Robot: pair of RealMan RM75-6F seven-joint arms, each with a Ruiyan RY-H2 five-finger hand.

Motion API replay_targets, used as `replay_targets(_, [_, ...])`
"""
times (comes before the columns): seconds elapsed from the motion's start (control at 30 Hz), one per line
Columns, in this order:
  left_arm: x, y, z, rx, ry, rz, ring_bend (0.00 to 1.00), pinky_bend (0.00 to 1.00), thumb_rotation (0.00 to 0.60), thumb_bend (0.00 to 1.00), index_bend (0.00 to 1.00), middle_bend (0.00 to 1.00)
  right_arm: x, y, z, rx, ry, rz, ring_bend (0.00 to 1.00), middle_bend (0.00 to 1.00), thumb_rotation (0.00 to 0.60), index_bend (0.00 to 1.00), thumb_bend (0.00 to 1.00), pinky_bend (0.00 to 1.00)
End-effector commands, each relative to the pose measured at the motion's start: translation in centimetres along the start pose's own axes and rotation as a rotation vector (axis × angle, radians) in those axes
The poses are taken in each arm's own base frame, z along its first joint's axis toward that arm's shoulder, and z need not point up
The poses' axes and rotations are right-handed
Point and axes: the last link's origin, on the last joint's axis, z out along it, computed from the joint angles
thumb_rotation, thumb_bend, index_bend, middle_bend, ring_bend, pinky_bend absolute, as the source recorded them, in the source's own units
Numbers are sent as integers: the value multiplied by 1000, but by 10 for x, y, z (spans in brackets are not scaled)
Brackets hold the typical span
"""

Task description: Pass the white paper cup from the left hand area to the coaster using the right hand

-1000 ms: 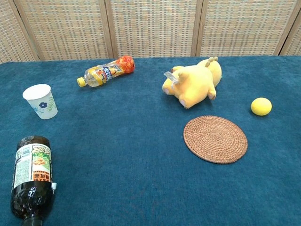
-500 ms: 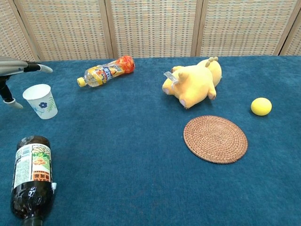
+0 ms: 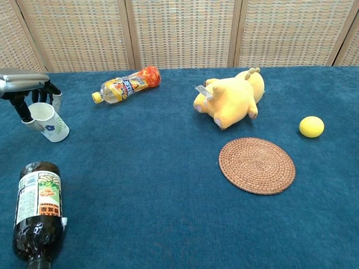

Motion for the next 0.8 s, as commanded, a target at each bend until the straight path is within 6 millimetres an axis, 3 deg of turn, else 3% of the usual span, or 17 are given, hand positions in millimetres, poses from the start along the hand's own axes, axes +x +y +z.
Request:
replay_targets(0.03, [11,1,-5,-9,23,-23,426,382,600,64,520,456,1,0,0,0,3,4,0,0,600,0,0,0])
replay_targets(0.27, [57,23,-27,-102,160,-114,419,381,600,66,520,451,2,0,-1,5,2,14,0,0,600,0,0,0])
replay_targets(0.37, [74,56,-37,-210,163,-119,413,382,600,66,521,450,1,0,-1,8,-1,16,0,0,600,0,0,0])
replay_targets(0.43, [78,70,-38,-248,143,-104,412,382,600,66,521,449,1,-1,0,8,-1,14,0,0,600,0,0,0])
replay_targets(0.53, [83,112,-35,-352,110,-45,410,381,600,66,520,449,0,-1,0,9,-5,15,0,0,600,0,0,0])
replay_targets(0.63, [81,148,-28,-425,82,10,408,382,600,66,520,449,1,1,1,2,-2,18,0,0,600,0,0,0])
replay_targets(0.8, [73,190,-15,-491,47,72,407,382,600,66,521,450,2,5,2,-15,-3,25,0,0,600,0,0,0])
